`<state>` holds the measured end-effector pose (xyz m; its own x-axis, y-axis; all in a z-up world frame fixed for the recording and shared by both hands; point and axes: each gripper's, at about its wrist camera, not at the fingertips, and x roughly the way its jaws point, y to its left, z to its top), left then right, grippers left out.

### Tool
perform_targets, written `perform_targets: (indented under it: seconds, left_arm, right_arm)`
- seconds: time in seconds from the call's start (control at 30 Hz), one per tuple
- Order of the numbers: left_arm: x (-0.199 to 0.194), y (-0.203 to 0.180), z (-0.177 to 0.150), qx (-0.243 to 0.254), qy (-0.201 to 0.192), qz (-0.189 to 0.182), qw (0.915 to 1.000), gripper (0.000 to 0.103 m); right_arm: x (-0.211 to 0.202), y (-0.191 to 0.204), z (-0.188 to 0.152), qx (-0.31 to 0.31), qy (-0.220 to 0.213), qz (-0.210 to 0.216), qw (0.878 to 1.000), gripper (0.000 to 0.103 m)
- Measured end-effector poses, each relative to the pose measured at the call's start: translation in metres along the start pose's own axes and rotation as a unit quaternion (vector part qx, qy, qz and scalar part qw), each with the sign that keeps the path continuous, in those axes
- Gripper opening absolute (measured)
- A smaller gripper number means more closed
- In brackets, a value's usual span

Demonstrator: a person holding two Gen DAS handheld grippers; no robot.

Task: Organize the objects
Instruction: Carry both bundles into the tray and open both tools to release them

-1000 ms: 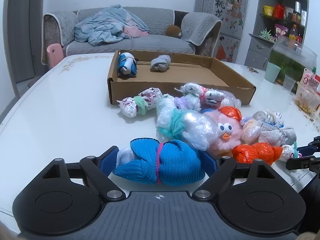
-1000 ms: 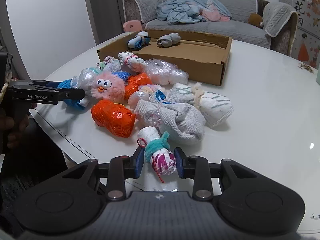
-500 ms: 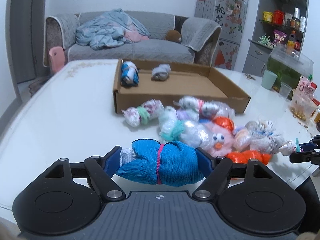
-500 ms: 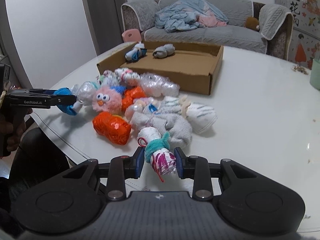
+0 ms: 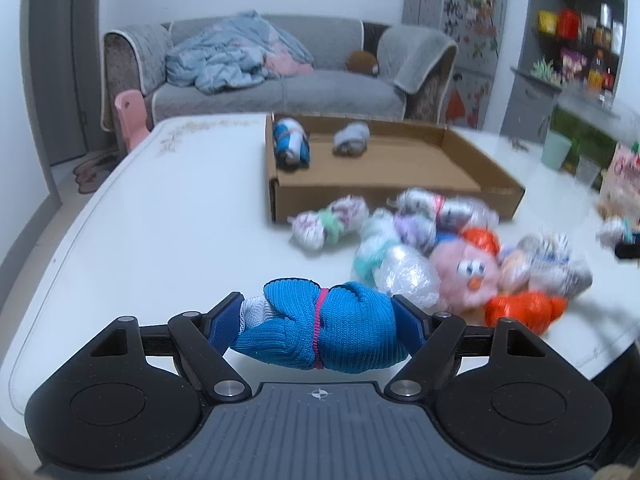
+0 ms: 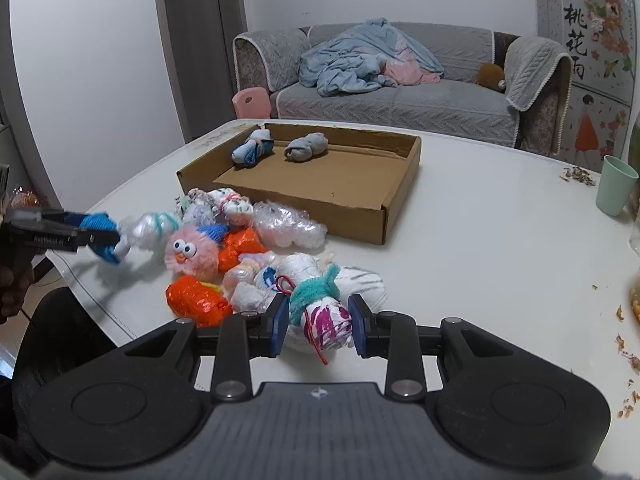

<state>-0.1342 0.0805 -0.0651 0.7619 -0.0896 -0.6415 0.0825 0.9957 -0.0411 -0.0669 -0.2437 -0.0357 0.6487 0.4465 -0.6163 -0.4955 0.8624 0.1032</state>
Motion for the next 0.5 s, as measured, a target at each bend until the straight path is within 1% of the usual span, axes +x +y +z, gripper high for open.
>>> perform_targets:
  seconds: [0.1,0.3,0.4,0.5]
  left_arm:
    - [0.003,0.001,-0.006,0.008,0.016,0.005,0.9998,0.082]
    - [0.002,0.013,-0.018,0.003,0.034,0.022,0.9992,0.082]
    - [-0.002,0.024,-0.018,-0.011,0.029,0.031,0.9991,0.082]
    - [-0.008,0.032,-0.002,-0.016,0.010,0.034,0.9992,0.082]
  right_arm:
    - [0.002,-0.001,0.003,-0.002,-0.003,-0.002,1.000,0.029]
    - [0.008,-0.001,0.007,-0.005,-0.005,0.000,1.000,0.029]
    - [0.011,-0.004,0.010,-0.004,-0.007,0.000,1.000,0.029]
    - [0.013,-0.005,0.020,-0.012,-0.013,0.000,1.000,0.029]
